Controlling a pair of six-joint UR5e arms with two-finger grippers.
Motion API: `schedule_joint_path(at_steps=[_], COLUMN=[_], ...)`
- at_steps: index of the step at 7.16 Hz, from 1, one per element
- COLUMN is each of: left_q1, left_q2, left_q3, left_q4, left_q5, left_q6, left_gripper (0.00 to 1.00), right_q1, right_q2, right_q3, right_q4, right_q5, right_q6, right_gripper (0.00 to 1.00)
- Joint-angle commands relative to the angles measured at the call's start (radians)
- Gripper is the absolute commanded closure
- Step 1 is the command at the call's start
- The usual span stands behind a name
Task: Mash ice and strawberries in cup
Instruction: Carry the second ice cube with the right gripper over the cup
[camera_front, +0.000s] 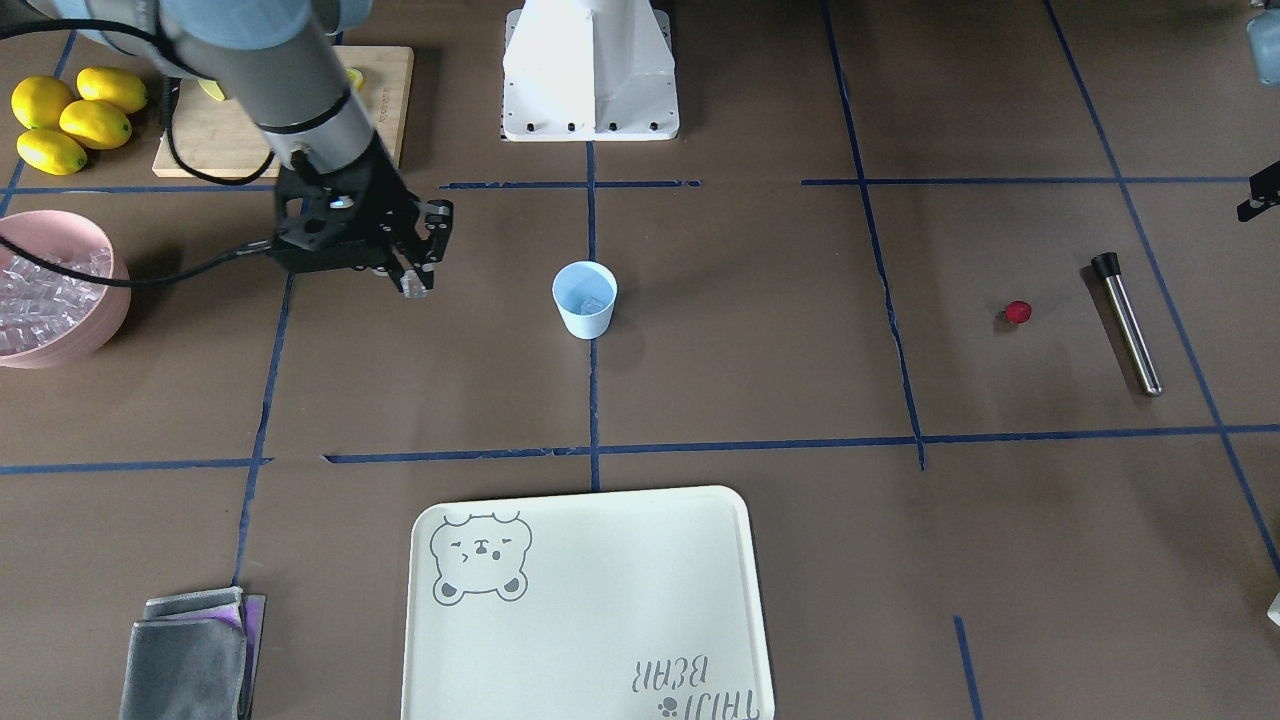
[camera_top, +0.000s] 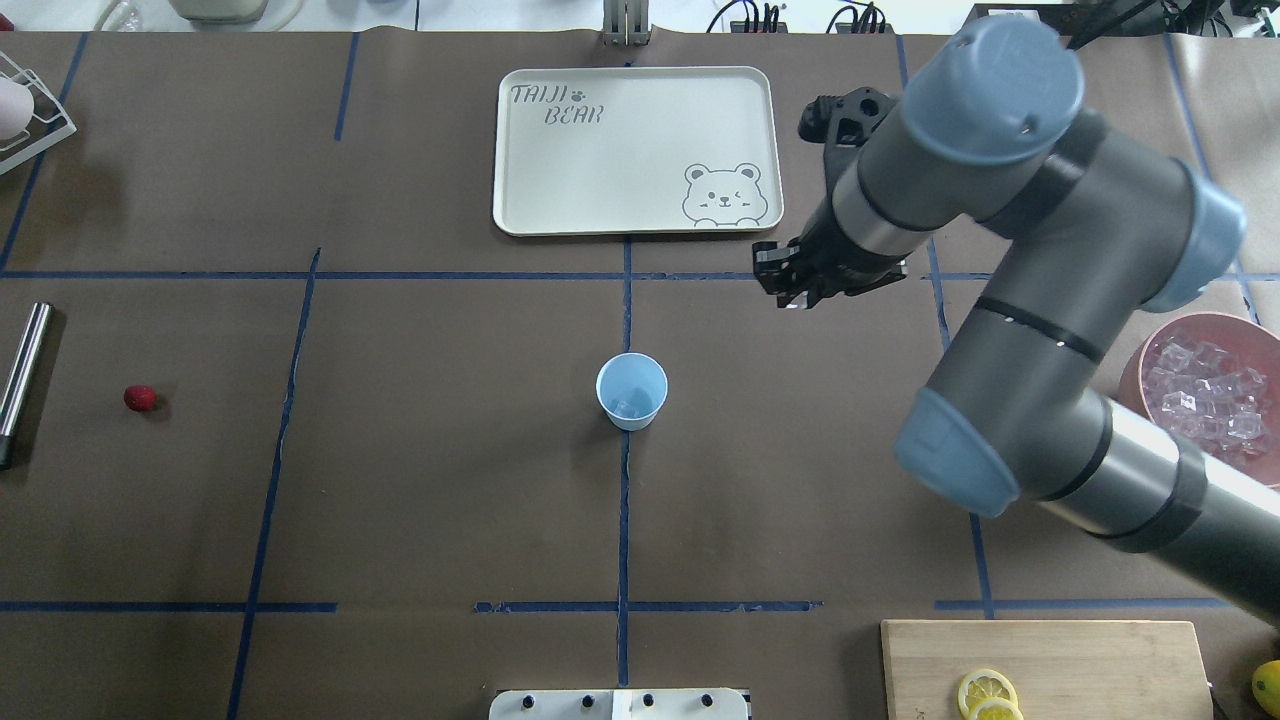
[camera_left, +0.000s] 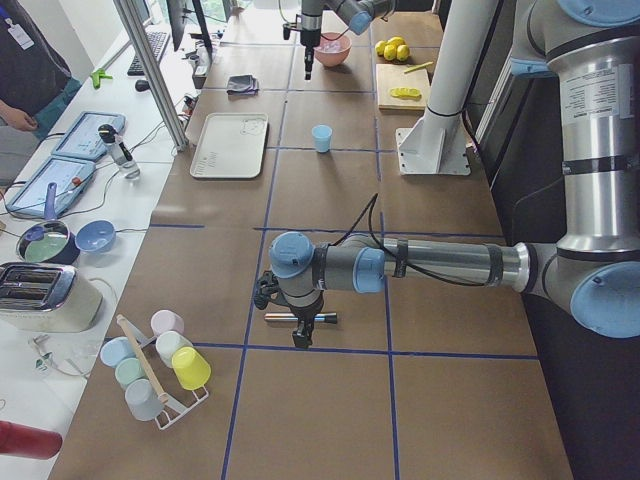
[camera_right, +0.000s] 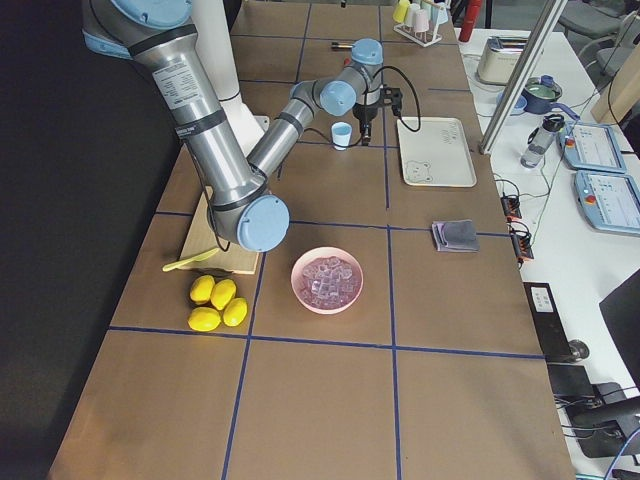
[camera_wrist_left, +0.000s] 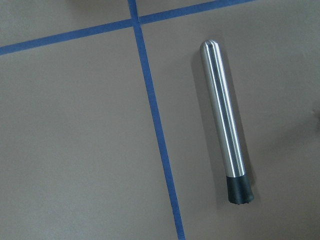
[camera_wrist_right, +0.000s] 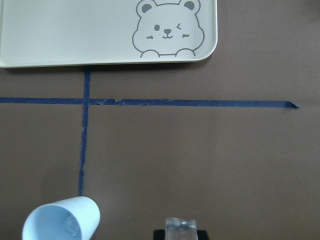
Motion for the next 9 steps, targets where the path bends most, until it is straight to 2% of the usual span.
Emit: schedule_joint_path(at_steps=[1, 3, 5, 6, 7, 9], left_q1=[0.0, 0.0, 0.002, 0.003, 0.009, 0.009], left_q2=[0.001, -0.001, -0.001, -0.001, -0.001, -0.001], left_q3=[0.003, 0.005, 0.006, 0.006, 0.006, 0.006], left_q4=[0.0, 0.0, -0.001, -0.001, 0.0, 0.0], left_q5=[0.001, 0.0, 0.0, 0.0, 0.0, 0.0], left_q6=[0.0, 0.0, 0.002, 0.002, 0.002, 0.0], left_gripper=[0.0, 0.0, 0.0, 0.0, 0.0, 0.0], right_q1=[-0.137, -0.21, -0.237, -0.243, -0.249, -0.249], right_q2=[0.168, 0.248, 0.241, 0.238, 0.239, 0.238], right_q3=[-0.12, -0.24, -0.242, -0.247, -0.252, -0.259], right_q4=[-0.049, -0.046, -0.045, -0.043, -0.043, -0.043], right_q5=[-0.146, -0.223, -0.24, -0.246, -0.269, -0.273], right_q6=[0.146, 0.2, 0.208, 0.207, 0.202, 0.191], right_gripper=[1.0, 1.0, 1.0, 0.86, 0.01, 0.0])
